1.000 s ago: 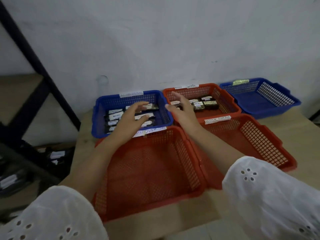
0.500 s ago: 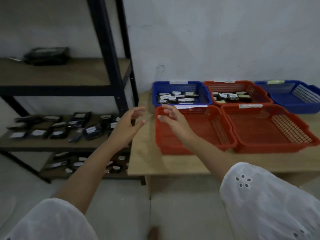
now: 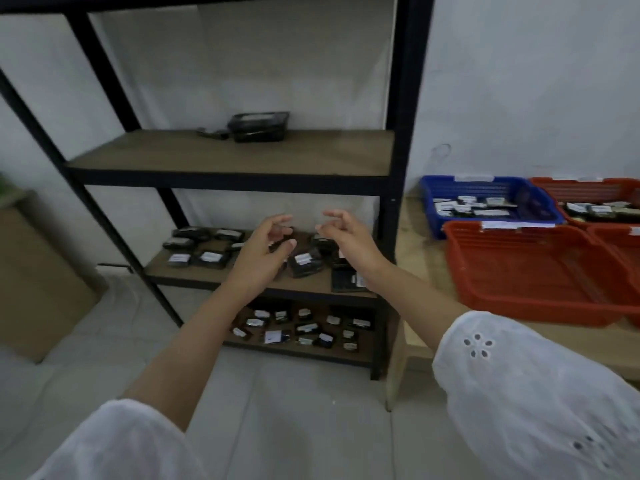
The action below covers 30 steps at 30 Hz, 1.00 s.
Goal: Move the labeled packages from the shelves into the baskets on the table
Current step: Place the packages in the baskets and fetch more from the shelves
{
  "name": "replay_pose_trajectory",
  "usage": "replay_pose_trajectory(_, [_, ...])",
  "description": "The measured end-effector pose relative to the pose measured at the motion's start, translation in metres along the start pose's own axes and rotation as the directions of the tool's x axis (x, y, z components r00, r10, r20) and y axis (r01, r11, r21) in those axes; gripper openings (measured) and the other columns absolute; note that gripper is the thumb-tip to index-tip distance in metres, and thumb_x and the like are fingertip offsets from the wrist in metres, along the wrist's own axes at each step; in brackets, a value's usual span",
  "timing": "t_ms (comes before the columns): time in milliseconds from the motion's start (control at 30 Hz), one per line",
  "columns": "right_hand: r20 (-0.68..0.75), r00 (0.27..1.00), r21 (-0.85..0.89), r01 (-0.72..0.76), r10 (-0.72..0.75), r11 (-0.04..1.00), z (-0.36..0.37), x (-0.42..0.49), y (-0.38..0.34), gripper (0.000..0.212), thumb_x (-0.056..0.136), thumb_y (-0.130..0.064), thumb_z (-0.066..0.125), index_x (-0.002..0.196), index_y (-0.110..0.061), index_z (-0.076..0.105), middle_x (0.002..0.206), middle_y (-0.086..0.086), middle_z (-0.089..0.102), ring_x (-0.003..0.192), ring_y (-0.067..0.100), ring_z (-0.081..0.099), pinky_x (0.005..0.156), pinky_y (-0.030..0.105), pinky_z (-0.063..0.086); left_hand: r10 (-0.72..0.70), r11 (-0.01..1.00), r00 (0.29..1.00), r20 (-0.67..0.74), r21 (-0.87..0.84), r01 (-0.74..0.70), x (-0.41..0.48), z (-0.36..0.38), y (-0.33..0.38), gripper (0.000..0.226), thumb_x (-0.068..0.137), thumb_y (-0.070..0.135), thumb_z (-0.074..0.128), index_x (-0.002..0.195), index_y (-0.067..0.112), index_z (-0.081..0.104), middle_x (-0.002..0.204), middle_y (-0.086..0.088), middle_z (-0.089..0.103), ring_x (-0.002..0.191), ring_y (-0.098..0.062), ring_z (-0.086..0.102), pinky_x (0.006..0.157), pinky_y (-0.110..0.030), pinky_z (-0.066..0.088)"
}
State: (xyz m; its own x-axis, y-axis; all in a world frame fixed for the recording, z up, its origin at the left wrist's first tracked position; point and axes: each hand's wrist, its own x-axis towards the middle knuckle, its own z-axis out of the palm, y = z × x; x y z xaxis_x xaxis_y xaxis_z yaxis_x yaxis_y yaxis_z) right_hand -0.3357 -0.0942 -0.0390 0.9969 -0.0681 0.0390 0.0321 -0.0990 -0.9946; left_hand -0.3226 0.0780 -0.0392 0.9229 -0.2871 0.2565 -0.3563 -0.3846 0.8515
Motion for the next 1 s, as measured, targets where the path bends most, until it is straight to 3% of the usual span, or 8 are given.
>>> replay_pose_trajectory(67, [0.013, 1.000, 0.022, -0.006, 0.006, 1.000, 0.039, 0.010, -0.003, 0.039, 0.092, -0.023, 0.059, 0.129, -0.018, 0.049, 0.101, -0.005, 0.058, 0.092, -0.002, 0.053, 0.067, 0.011, 0.038, -0.010, 1.000, 1.000, -0.029, 0.006, 0.010, 0.000, -0.034, -0.019, 0.035, 0.093, 0.017, 0.056, 0.122, 0.035, 0.047, 0.108, 0.013, 0.056, 0.105, 0.001, 0.051, 0.093, -0.021, 0.041])
replay_pose_trajectory(267, [0.001, 1.000, 0.044, -0.014, 0.014, 0.999, 0.117, 0.047, -0.009, 0.035, 0.092, -0.023, 0.058, 0.125, -0.021, 0.050, 0.099, -0.007, 0.058, 0.093, -0.002, 0.052, 0.070, 0.013, 0.036, -0.049, 0.999, 0.993, -0.108, -0.009, 0.048, 0.018, -0.107, -0.062, 0.034, 0.093, 0.016, 0.055, 0.122, 0.032, 0.048, 0.105, 0.011, 0.057, 0.102, -0.004, 0.054, 0.090, -0.021, 0.042])
replay_pose_trajectory(433, [-0.011, 1.000, 0.005, -0.010, 0.010, 1.000, 0.151, 0.109, -0.016, 0.032, 0.092, -0.025, 0.057, 0.123, -0.021, 0.052, 0.106, 0.000, 0.057, 0.094, 0.007, 0.052, 0.069, 0.018, 0.038, -0.043, 0.999, 0.985, -0.168, -0.023, 0.040, 0.061, -0.143, -0.090, 0.033, 0.094, 0.017, 0.054, 0.125, 0.027, 0.048, 0.099, 0.012, 0.056, 0.091, 0.003, 0.053, 0.076, -0.006, 0.040])
replay_pose_trajectory(533, [-0.019, 1.000, -0.022, 0.007, -0.008, 1.000, 0.168, 0.164, -0.021, 0.030, 0.092, -0.026, 0.057, 0.122, -0.022, 0.053, 0.102, -0.004, 0.055, 0.092, 0.006, 0.051, 0.070, 0.020, 0.039, -0.038, 0.999, 0.979, -0.199, -0.032, 0.033, 0.099, -0.159, -0.107, 0.032, 0.094, 0.017, 0.053, 0.123, 0.029, 0.049, 0.100, 0.012, 0.055, 0.086, 0.007, 0.053, 0.067, 0.001, 0.040])
replay_pose_trajectory(667, [-0.020, 0.999, -0.040, 0.024, -0.025, 0.999, 0.192, 0.253, -0.028, 0.020, 0.093, -0.023, 0.057, 0.112, -0.022, 0.056, 0.094, -0.011, 0.055, 0.090, 0.006, 0.052, 0.072, 0.020, 0.040, 0.012, 1.000, 0.973, -0.233, -0.018, -0.017, 0.161, -0.181, -0.126, 0.030, 0.093, 0.015, 0.054, 0.119, 0.029, 0.050, 0.101, 0.011, 0.057, 0.083, 0.019, 0.050, 0.071, 0.002, 0.038])
replay_pose_trajectory(767, [-0.012, 1.000, -0.150, 0.025, -0.027, 0.988, 0.209, 0.322, -0.032, 0.016, 0.093, -0.024, 0.055, 0.109, -0.023, 0.055, 0.102, -0.007, 0.056, 0.095, 0.011, 0.052, 0.078, 0.026, 0.040, 0.023, 1.000, 0.971, -0.237, -0.012, -0.026, 0.209, -0.198, -0.139, 0.031, 0.093, 0.012, 0.055, 0.119, 0.028, 0.050, 0.097, 0.012, 0.056, 0.083, 0.017, 0.052, 0.075, 0.001, 0.038])
replay_pose_trajectory(867, [0.001, 0.991, -0.475, 0.121, -0.137, 0.872, 0.224, 0.387, -0.035, 0.027, 0.092, -0.024, 0.057, 0.119, -0.019, 0.057, 0.116, 0.003, 0.058, 0.107, 0.019, 0.056, 0.088, 0.035, 0.048, 0.053, 0.999, 0.966, -0.253, 0.014, -0.051, 0.252, -0.212, -0.154, 0.031, 0.092, 0.012, 0.055, 0.117, 0.030, 0.050, 0.097, 0.014, 0.056, 0.085, 0.017, 0.052, 0.077, 0.000, 0.039])
replay_pose_trajectory(1000, [0.045, 0.973, -0.829, 0.163, -0.227, 0.534, 0.238, 0.454, -0.037, 0.035, 0.093, -0.026, 0.050, 0.126, -0.018, 0.056, 0.133, 0.009, 0.049, 0.125, 0.029, 0.041, 0.102, 0.041, 0.037, 0.031, 1.000, 0.956, -0.292, 0.013, -0.028, 0.292, -0.229, -0.173, 0.030, 0.092, 0.015, 0.056, 0.115, 0.033, 0.051, 0.097, 0.016, 0.057, 0.086, 0.016, 0.052, 0.077, 0.001, 0.038])
